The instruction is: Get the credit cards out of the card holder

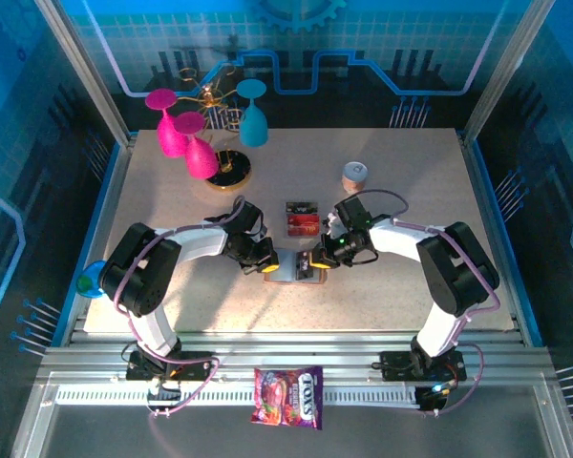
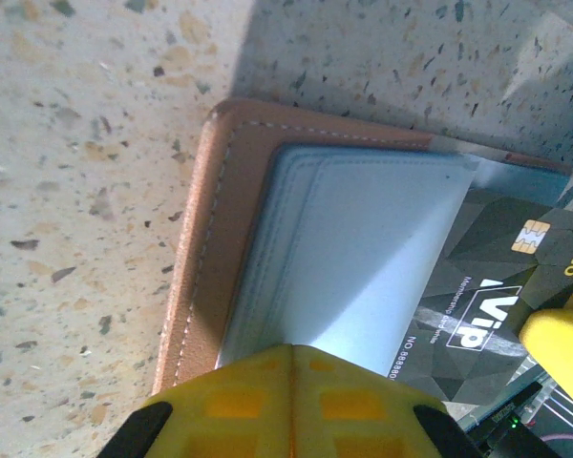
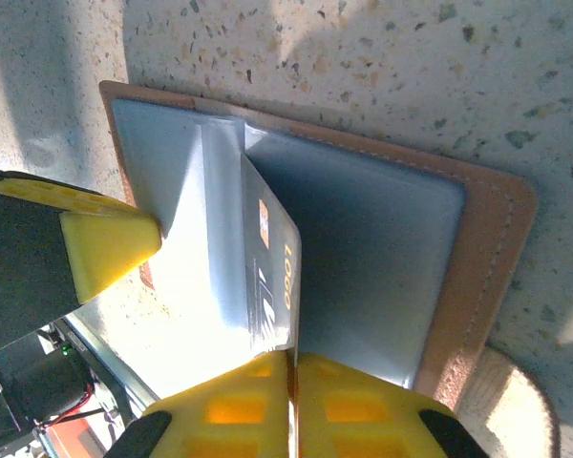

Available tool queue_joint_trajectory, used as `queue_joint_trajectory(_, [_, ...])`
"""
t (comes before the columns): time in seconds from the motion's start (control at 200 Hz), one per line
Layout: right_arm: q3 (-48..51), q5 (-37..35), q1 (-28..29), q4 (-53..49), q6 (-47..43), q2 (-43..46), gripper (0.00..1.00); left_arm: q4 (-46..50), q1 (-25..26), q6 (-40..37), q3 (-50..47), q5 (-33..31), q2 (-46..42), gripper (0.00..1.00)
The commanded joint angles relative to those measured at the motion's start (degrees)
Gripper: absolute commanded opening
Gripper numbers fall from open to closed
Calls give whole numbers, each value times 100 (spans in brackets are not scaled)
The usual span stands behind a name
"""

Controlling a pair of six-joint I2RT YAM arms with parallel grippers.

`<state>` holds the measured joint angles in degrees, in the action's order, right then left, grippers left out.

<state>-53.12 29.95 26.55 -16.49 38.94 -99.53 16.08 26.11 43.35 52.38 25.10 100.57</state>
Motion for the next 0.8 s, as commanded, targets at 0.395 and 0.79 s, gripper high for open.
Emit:
queue_joint_trajectory(0.395, [-154, 107, 252, 208, 363, -100, 16, 255, 43, -38, 62, -121, 120, 8])
queue_joint_trajectory(0.79, [-173, 73, 325, 190, 361, -136, 11, 155, 52, -13, 121, 9, 165, 12])
